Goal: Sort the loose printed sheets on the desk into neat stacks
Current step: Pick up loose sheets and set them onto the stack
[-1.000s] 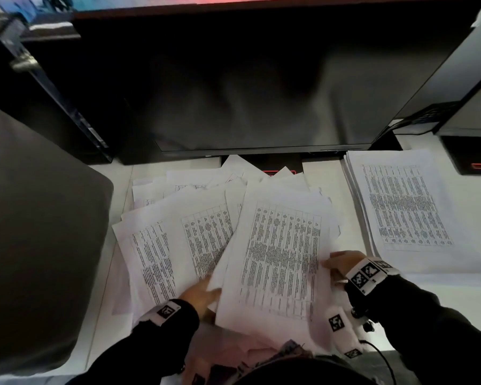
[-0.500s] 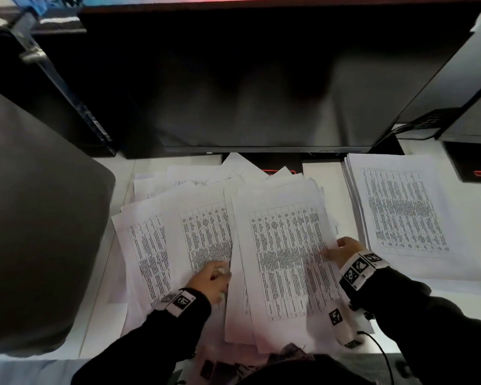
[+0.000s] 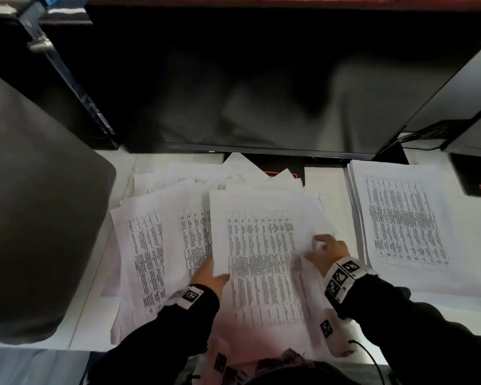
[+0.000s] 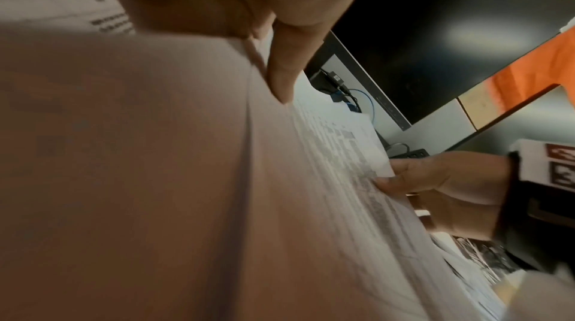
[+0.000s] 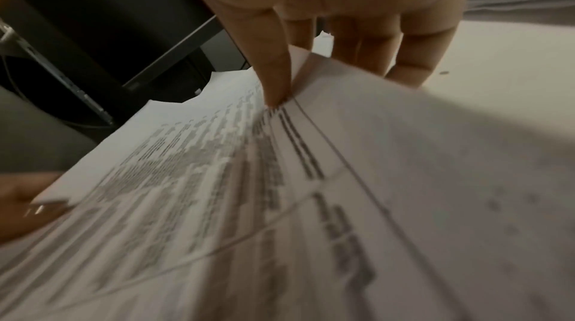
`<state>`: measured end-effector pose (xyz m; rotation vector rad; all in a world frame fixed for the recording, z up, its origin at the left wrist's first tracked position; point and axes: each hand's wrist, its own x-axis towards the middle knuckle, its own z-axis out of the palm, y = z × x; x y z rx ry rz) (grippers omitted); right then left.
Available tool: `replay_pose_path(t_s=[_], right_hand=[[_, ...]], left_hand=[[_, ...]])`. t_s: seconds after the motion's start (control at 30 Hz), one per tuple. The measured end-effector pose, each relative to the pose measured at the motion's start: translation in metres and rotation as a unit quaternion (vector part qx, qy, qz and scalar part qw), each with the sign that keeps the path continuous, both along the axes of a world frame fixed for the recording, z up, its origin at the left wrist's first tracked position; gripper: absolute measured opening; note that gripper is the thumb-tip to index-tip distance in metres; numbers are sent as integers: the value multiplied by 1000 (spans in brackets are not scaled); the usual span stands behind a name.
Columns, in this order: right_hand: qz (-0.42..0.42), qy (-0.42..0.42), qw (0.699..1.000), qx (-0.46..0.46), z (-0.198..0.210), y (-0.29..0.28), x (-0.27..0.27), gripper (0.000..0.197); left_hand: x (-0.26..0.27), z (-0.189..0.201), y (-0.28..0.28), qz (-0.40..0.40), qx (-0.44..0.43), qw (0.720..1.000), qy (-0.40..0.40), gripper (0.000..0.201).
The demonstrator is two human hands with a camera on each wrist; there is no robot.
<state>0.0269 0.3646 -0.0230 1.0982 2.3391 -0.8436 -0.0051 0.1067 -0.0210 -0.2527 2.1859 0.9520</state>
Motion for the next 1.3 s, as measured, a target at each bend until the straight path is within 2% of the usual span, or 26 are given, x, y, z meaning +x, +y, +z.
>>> replay_pose_path(t_s=[0.1,0.23,0.3,0.4,0.47,0.53,0.63,0.77,0.83,0.93,1.0,1.07,1.2,1.3], right_hand=[[-33,16,998,-51,3,3,-3,61],[-12,2,997,-80,1,-7,-6,43],[-2,8,996,-90,-1,-17,-5,37],[19,26,995,-96,-6,-35,-8,30],[35,34,994,-100,-8,-48,-12,18],[48,41,991,-114,-9,-60,-17,13],[126,26,986,-105,-7,-79,-21,23],[176,7,982,-73,-3,-93,-23,23],[177,-17,981,-75,-4,-96,-24,29],[215,-70,970,-84,-3,-99,-26,39],[210,-73,970,-98,-2,-99,-27,47],[162,-19,976,-145,-1,-96,-27,51],[80,97,979,-161,8,-89,-29,39],[67,124,972,-189,23,-85,-37,31]], left_hand=[[0,5,-13,43,-12,999,16,57],[3,7,-38,79,-39,996,21,55],[2,6,-54,93,-80,992,23,52],[-4,2,-75,100,-190,976,45,46],[-5,1,-84,139,-214,966,45,45],[-6,0,-86,173,-183,967,36,45],[-2,-4,-84,181,-89,979,27,45],[3,-8,-84,234,-5,971,43,59],[0,-6,-89,213,-4,977,26,62],[-7,-4,-99,89,-57,994,-21,61],[-10,-4,-104,49,-63,996,-30,61],[-13,-5,-106,30,-62,997,-20,57],[-21,4,-107,7,-65,998,-3,30],[-31,20,-104,-14,-80,997,-6,38]])
